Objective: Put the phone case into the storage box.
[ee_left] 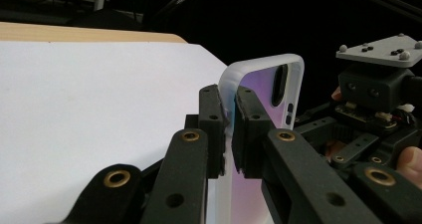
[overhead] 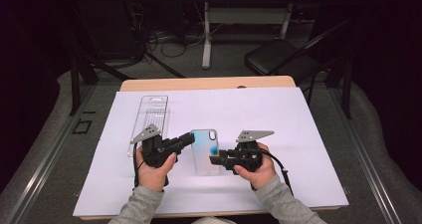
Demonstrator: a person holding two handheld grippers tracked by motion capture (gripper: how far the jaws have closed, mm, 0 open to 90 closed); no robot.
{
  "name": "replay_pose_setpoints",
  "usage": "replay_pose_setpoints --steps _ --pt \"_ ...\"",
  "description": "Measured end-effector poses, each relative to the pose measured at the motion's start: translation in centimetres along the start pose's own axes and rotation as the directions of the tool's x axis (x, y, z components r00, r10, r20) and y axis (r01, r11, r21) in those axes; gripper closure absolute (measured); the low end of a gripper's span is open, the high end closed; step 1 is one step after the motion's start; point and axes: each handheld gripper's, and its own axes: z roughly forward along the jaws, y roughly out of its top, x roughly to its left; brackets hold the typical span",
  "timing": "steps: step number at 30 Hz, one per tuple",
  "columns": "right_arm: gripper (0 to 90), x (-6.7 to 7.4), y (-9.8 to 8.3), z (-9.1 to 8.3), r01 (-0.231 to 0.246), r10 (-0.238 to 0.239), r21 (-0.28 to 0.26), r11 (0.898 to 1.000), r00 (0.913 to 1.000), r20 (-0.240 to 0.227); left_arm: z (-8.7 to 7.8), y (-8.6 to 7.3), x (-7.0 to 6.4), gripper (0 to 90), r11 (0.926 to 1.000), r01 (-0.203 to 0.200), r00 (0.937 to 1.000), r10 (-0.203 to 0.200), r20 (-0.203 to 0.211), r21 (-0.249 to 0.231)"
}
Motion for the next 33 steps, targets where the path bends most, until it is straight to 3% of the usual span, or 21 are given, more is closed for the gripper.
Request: replay_pose_setpoints --steps 15,20,23,28,33 --pt "49.5 -0.1 0.1 0.0 0.056 -0.053 -0.049 0.997 0.9976 0.045 -0.7 0.3 0.6 84.2 0.9991 -0.005 0.9991 0.003 -0.042 -0.042" --pt "49.9 -0.2 0.2 -0.1 0.07 -0.066 -0.068 0.995 0.9962 0.058 -1.0 0.4 0.8 84.2 0.9989 -0.011 0.9985 0.009 -0.055 -0.045" --pt "52.0 -0.2 0.3 -0.1 0.121 -0.113 -0.077 0.99 0.9885 0.1 -1.1 0.5 1.0 84.2 0.9985 -0.015 0.998 0.011 -0.063 -0.053" --pt "52.8 -0.3 0.2 0.0 0.155 -0.145 -0.072 0.985 0.9813 0.127 -1.3 0.6 1.2 84.2 0.9984 -0.02 0.9972 0.016 -0.073 -0.053" --pt "51.7 -0.5 0.2 0.0 0.163 -0.15 -0.085 0.983 0.9785 0.142 -1.5 0.7 1.4 84.2 0.998 -0.016 0.9967 0.011 -0.081 -0.061"
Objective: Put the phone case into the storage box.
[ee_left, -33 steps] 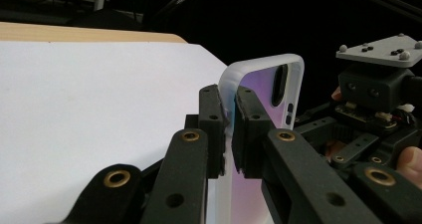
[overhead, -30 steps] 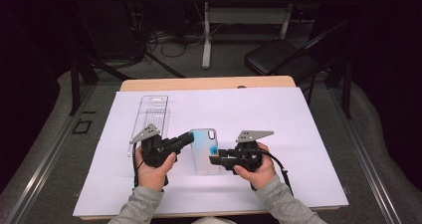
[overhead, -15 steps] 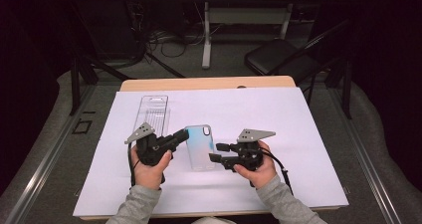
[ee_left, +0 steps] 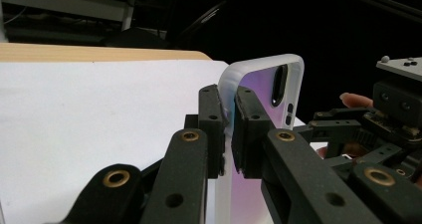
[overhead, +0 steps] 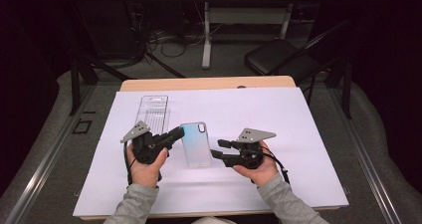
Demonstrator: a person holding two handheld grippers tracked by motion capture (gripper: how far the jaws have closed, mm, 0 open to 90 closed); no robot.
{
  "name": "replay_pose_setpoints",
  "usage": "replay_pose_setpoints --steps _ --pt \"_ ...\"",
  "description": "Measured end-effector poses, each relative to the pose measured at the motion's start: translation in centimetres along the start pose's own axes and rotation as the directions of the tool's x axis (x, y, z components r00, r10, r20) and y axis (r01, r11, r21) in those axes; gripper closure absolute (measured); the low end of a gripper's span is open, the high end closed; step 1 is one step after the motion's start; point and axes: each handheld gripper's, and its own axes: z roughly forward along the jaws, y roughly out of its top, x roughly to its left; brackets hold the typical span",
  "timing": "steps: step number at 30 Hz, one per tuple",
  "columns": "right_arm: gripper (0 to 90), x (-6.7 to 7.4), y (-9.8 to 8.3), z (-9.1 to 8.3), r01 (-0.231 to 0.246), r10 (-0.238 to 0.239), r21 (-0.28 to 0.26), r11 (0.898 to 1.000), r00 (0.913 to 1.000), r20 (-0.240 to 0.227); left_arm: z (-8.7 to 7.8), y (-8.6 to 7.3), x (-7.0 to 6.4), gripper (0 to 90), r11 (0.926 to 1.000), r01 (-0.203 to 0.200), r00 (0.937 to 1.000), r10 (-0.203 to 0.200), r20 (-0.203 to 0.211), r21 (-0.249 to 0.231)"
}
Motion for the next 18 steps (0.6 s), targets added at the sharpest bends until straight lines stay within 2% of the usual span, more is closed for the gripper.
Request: replay_pose_setpoints --steps 4,5,9,17,18 --pt "50.3 -0.2 0.0 -0.1 -0.013 0.013 -0.01 1.0 0.9999 0.006 -0.1 0.1 0.1 84.1 1.0 -0.004 1.0 0.004 -0.003 0.001" --pt "49.2 -0.5 0.0 0.0 -0.021 0.021 0.014 1.0 0.9997 -0.009 -0.2 0.1 0.1 84.2 1.0 -0.004 1.0 0.004 -0.008 -0.002" --pt "49.6 -0.8 -0.1 0.0 -0.023 0.023 0.013 1.0 0.9997 -0.005 -0.3 0.3 0.4 84.2 0.9999 -0.007 0.9998 0.007 -0.019 -0.008" --pt "45.0 -1.0 0.0 -0.3 -0.022 0.022 0.006 1.0 0.9996 0.02 -0.6 0.5 0.7 84.2 0.9998 -0.007 0.9995 0.007 -0.031 -0.017" --pt "43.6 -1.0 0.0 -0.3 -0.031 0.03 0.032 0.999 0.9989 0.036 -0.6 0.6 0.8 84.2 0.9998 -0.008 0.9994 0.007 -0.035 -0.02"
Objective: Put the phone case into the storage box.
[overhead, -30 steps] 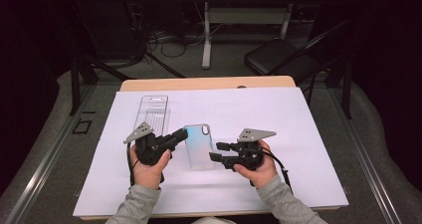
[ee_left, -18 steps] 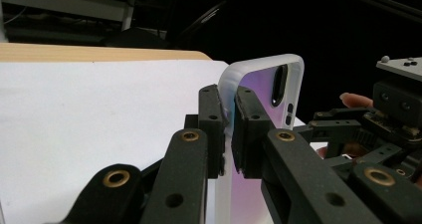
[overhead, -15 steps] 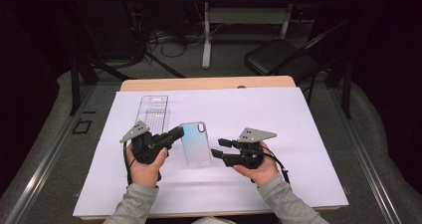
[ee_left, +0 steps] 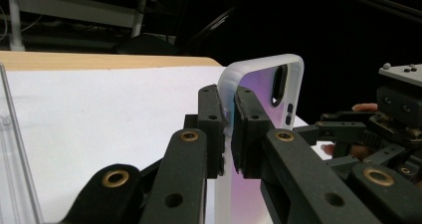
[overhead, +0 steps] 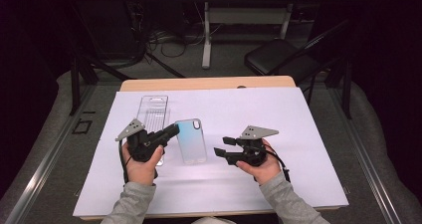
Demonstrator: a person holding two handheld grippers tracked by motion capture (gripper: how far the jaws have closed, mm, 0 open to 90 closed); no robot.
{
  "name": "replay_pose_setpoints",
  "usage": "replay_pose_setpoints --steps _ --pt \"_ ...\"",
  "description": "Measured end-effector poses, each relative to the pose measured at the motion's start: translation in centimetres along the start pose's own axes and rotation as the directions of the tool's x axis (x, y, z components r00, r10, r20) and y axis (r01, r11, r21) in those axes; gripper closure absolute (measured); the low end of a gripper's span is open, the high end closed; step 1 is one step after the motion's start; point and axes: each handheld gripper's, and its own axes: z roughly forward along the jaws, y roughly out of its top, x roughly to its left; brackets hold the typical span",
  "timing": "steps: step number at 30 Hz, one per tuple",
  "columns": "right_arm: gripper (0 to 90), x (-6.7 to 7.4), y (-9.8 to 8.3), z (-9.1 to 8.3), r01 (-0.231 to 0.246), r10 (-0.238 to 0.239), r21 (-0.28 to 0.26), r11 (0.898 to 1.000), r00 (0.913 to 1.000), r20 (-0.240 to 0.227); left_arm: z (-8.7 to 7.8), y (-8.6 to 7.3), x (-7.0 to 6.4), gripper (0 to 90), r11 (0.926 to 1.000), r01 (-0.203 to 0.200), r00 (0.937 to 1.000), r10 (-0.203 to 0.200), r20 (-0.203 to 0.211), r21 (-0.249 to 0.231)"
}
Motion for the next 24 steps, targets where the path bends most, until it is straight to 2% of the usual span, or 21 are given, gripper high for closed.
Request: replay_pose_setpoints --steps 7,9,10,16,21,23,24 --pt "40.8 -0.1 0.0 0.0 0.013 -0.013 0.008 1.0 0.9999 -0.003 -0.1 0.3 0.3 84.2 1.0 -0.001 1.0 0.0 -0.009 -0.004" --pt "41.2 -0.2 0.0 0.1 0.008 -0.008 0.011 1.0 0.9998 -0.018 -0.2 0.5 0.3 84.2 0.9999 -0.003 0.9999 0.002 -0.01 -0.012" --pt "41.4 -0.2 0.0 0.0 0.018 -0.018 -0.018 1.0 0.9996 -0.02 -0.3 0.8 0.5 84.2 0.9999 -0.011 0.9999 0.011 -0.013 -0.01" --pt "39.7 -0.3 0.2 -0.5 -0.005 0.004 -0.038 0.999 0.9992 -0.04 -0.9 1.7 1.1 84.2 0.9996 -0.004 0.9997 0.003 -0.025 -0.027" --pt "38.4 -0.4 0.1 -0.8 -0.011 0.01 -0.039 0.999 0.9995 -0.031 -1.3 2.5 1.7 84.2 0.9995 -0.011 0.999 0.009 -0.043 -0.03" --pt "37.6 -0.4 0.0 -0.9 0.002 -0.002 -0.043 0.999 0.9999 -0.016 -1.5 2.9 2.0 84.2 0.9995 -0.01 0.9988 0.009 -0.048 -0.031" --pt "32.8 -0.5 0.0 -1.0 0.012 -0.012 -0.044 0.999 0.9999 0.001 -1.6 3.1 2.1 84.2 0.9993 -0.013 0.9986 0.011 -0.051 -0.035"
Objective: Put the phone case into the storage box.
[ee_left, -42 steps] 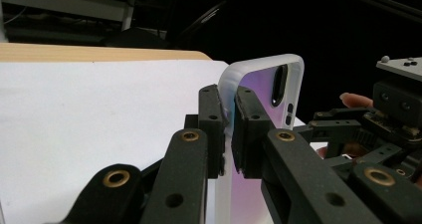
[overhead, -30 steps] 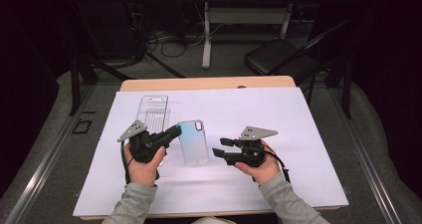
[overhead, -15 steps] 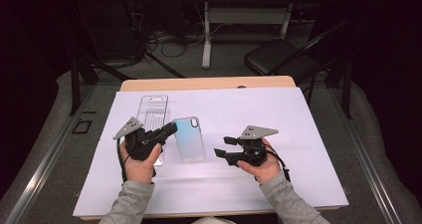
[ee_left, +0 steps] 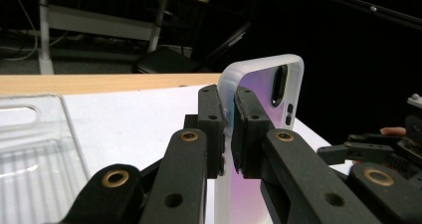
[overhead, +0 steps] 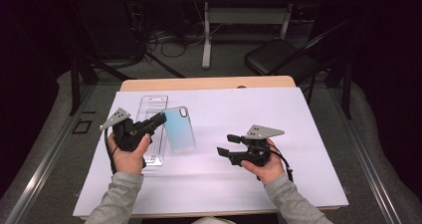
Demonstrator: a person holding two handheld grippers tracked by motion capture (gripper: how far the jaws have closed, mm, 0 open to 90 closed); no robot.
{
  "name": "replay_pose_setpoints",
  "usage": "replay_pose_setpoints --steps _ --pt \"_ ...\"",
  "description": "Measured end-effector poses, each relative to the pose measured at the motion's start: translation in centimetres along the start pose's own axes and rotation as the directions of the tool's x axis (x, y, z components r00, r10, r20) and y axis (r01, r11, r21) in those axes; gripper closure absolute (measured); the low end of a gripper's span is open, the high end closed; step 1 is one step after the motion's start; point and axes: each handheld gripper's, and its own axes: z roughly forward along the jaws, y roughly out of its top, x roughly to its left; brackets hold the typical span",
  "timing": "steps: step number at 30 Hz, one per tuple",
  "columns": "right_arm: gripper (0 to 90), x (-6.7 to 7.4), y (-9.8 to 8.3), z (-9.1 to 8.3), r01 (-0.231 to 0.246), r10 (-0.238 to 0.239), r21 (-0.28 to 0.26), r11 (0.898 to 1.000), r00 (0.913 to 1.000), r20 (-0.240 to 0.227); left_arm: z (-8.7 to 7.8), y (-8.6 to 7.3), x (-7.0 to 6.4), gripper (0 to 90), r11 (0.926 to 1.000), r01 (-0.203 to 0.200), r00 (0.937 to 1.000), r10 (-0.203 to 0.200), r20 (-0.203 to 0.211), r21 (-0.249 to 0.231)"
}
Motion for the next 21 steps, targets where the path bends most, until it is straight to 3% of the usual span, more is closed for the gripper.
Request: replay_pose_setpoints --steps 3,9,12,21 --pt "31.2 -0.1 0.0 -0.2 0.013 -0.013 -0.001 1.0 0.9998 0.018 -0.3 0.6 0.5 84.2 1.0 0.006 1.0 -0.006 -0.003 -0.002" --pt "21.7 -0.4 -0.2 -0.8 -0.014 0.014 -0.003 1.0 0.9999 0.005 -0.7 1.9 1.4 84.2 0.9999 -0.01 0.9998 0.01 -0.02 -0.008" --pt "17.2 -0.5 -0.3 -1.3 -0.022 0.022 0.0 1.0 0.9992 0.033 -1.0 2.8 1.8 84.2 0.9994 -0.033 0.999 0.033 -0.032 -0.013" --pt "14.6 -1.1 -0.6 -2.3 -0.063 0.064 -0.028 0.998 0.9961 0.061 -1.2 4.3 2.8 84.1 0.9981 -0.059 0.9967 0.058 -0.058 -0.018"
